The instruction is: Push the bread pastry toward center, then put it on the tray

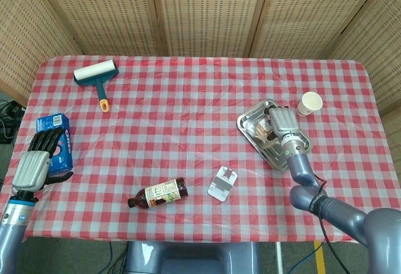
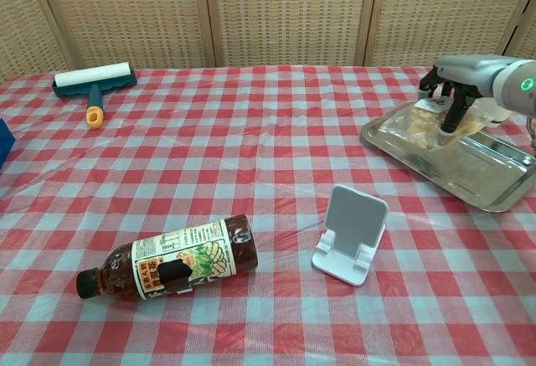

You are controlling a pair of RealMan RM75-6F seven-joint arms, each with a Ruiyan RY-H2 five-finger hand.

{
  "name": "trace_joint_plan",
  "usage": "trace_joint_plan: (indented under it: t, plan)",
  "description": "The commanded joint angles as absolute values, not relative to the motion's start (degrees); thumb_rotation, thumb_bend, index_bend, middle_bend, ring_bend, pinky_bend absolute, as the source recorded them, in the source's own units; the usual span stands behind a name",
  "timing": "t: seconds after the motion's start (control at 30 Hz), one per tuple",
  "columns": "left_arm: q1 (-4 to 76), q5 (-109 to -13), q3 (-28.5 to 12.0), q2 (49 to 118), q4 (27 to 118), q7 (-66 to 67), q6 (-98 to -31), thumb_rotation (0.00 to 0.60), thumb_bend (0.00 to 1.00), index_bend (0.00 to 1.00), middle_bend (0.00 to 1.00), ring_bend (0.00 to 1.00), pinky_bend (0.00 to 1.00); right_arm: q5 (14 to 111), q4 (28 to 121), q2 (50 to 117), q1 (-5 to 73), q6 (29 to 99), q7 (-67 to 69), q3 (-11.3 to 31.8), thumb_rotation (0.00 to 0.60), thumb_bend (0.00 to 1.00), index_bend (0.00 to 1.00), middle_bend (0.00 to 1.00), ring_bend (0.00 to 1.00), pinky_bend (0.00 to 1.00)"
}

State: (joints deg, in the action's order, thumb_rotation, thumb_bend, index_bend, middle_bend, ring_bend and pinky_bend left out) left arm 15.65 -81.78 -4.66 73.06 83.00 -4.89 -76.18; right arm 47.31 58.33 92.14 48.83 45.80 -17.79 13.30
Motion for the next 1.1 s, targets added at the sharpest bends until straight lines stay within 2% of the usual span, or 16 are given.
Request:
trace_joint_plan:
  t: [0.03,0.1,0.17,0.27,0.37,0.5,0.63,0.93,1.1]
  plan:
    - [15.7,-82.0,-4.5,73.0,83.0,-4.9,-76.1,0.600,0.00,0.00,0.00,0.00,0.00,46.5,56.7,93.0,48.7,44.7,-18.1,13.2,0.600,0.17,0.55,0.38,0.37,0.31]
    - [15.7,-82.2,-4.5,73.0,83.1,-5.0,-76.2,0.600,0.00,0.00,0.00,0.00,0.00,46.4,56.2,93.2,48.6,44.3,-18.0,13.3,0.600,0.16,0.52,0.34,0.33,0.23]
    - [15.7,-82.3,-4.5,73.0,83.0,-5.3,-76.3,0.600,0.00,0.00,0.00,0.00,0.00,46.4,56.3,93.0,48.4,43.7,-18.0,13.3,0.600,0.16,0.42,0.23,0.21,0.09]
    - [15.7,-82.2,-4.6,73.0,82.9,-5.4,-76.2,0.600,0.00,0.00,0.00,0.00,0.00,46.2,56.9,92.6,48.3,43.5,-18.3,13.5,0.600,0.15,0.30,0.08,0.07,0.03]
    - [15.6,-82.2,-4.6,73.0,82.9,-5.5,-76.2,0.600,0.00,0.00,0.00,0.00,0.00,46.1,57.3,92.4,48.2,44.0,-18.7,13.7,0.600,0.13,0.20,0.00,0.00,0.00]
    - [15.6,-82.2,-4.7,72.9,83.0,-5.6,-76.3,0.600,0.00,0.00,0.00,0.00,0.00,45.4,58.8,91.8,48.0,45.5,-21.2,13.6,0.600,0.12,0.14,0.00,0.00,0.00]
    - [15.6,-82.1,-4.7,72.8,83.0,-5.7,-76.3,0.600,0.00,0.00,0.00,0.00,0.00,45.3,61.3,90.5,47.6,48.0,-23.8,13.5,0.600,0.12,0.13,0.00,0.00,0.00]
    - [15.5,-81.7,-4.9,72.8,82.8,-5.4,-76.0,0.600,0.00,0.00,0.00,0.00,0.00,49.1,74.2,82.8,42.2,59.5,-24.8,13.2,0.600,0.12,0.10,0.00,0.00,0.00]
    - [15.5,-81.8,-4.8,73.0,82.9,-4.4,-76.1,0.600,0.00,0.00,0.00,0.00,0.00,56.2,82.1,78.0,36.2,67.8,-21.6,10.6,0.600,0.12,0.10,0.00,0.00,0.00]
